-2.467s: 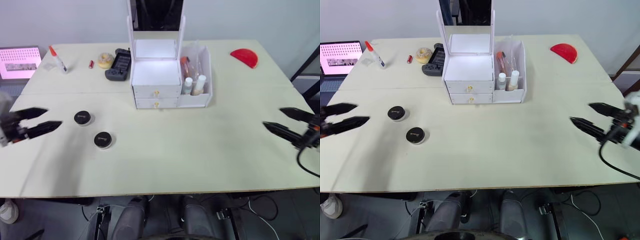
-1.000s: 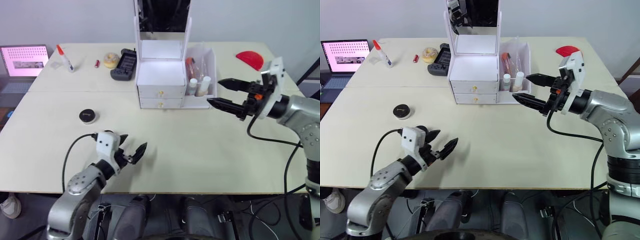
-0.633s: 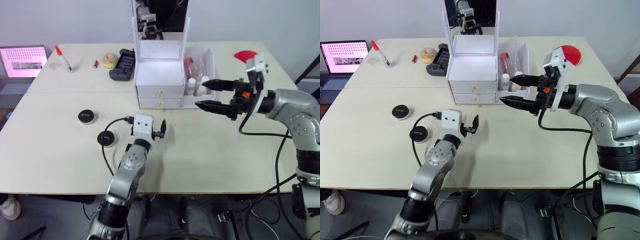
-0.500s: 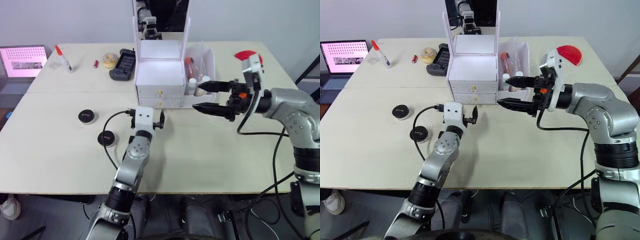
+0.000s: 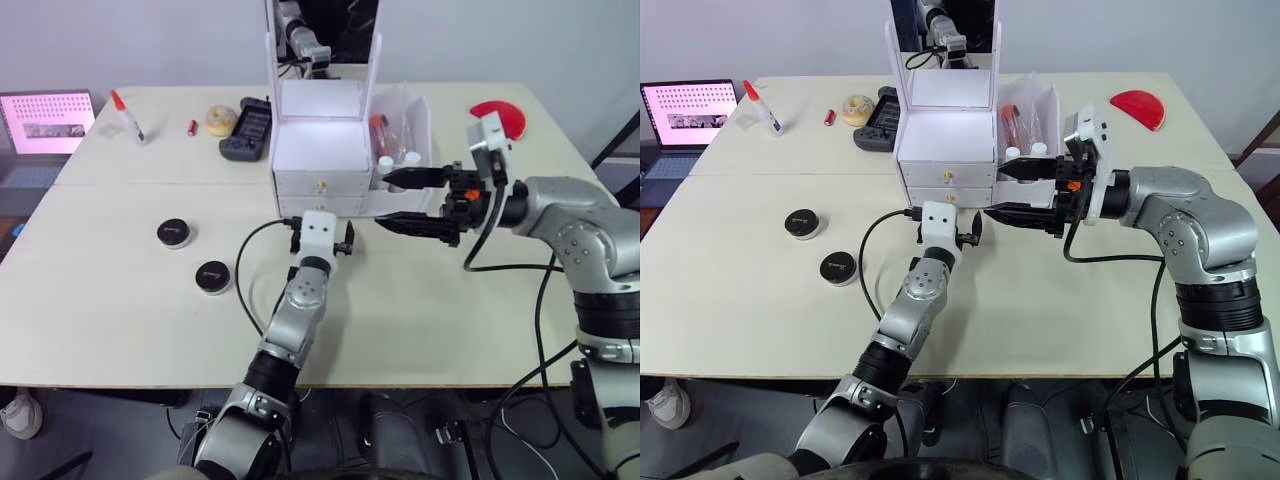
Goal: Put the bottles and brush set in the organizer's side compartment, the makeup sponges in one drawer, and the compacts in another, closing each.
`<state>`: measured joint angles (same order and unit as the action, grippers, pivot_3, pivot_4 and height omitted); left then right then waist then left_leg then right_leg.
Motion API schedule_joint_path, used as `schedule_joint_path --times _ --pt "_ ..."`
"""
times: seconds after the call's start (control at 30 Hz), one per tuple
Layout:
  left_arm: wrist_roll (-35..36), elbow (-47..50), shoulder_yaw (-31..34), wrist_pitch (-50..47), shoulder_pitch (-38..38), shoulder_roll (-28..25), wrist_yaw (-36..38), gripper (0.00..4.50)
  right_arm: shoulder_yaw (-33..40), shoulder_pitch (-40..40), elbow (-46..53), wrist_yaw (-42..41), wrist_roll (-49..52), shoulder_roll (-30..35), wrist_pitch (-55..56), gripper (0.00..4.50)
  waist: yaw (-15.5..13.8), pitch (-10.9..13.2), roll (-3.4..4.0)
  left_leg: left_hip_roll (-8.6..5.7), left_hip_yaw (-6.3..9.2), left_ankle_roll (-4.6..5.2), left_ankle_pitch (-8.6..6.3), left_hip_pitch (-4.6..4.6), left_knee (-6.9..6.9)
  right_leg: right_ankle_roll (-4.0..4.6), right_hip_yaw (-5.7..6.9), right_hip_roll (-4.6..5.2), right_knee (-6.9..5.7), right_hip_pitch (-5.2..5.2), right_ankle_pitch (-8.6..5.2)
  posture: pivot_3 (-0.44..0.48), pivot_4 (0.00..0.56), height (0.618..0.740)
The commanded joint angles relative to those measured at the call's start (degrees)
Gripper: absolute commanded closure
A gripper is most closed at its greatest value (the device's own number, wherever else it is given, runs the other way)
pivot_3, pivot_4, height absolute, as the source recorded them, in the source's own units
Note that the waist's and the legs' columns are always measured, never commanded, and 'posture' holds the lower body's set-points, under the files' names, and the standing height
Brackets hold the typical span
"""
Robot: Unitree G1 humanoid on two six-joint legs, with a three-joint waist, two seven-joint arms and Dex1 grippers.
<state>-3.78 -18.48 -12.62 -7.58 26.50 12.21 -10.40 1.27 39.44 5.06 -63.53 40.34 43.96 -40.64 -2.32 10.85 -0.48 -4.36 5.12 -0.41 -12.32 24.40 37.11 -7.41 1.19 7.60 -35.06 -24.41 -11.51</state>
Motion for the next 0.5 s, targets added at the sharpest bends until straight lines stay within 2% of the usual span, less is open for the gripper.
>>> schedule_joint_path --times 0.03,0.27,0.5 --pt "-1.33 0.1 -0.22 2.31 1.73 1.6 -0.75 0.03 2.65 -0.13 0.08 -1.64 -0.95 2.16 1.93 0.0 -0.06 0.0 0.0 0.0 0.0 0.0 0.0 0.0 0.0 0.0 0.0 0.0 0.0 0.0 0.0 0.0 0.15 0.737" --pt "-1.7 -0.83 0.13 3.5 1.86 1.82 -1.15 0.03 2.74 -2.69 -2.32 -4.38 -6.08 6.91 6.91 0.0 -0.02 0.0 0.0 -0.02 -0.01 0.0 0.0 0.01 0.0 -0.03 0.0 0.01 0.01 0.0 0.01 0.0 0.15 0.737" --pt "-1.51 -1.97 1.15 4.4 2.71 1.78 -1.63 0.03 3.93 -3.15 -2.38 -4.81 -6.25 7.31 7.1 0.0 0.0 0.0 0.0 0.0 -0.02 0.0 0.0 0.0 -0.01 -0.03 0.0 0.01 0.01 0.0 0.01 0.0 0.15 0.737"
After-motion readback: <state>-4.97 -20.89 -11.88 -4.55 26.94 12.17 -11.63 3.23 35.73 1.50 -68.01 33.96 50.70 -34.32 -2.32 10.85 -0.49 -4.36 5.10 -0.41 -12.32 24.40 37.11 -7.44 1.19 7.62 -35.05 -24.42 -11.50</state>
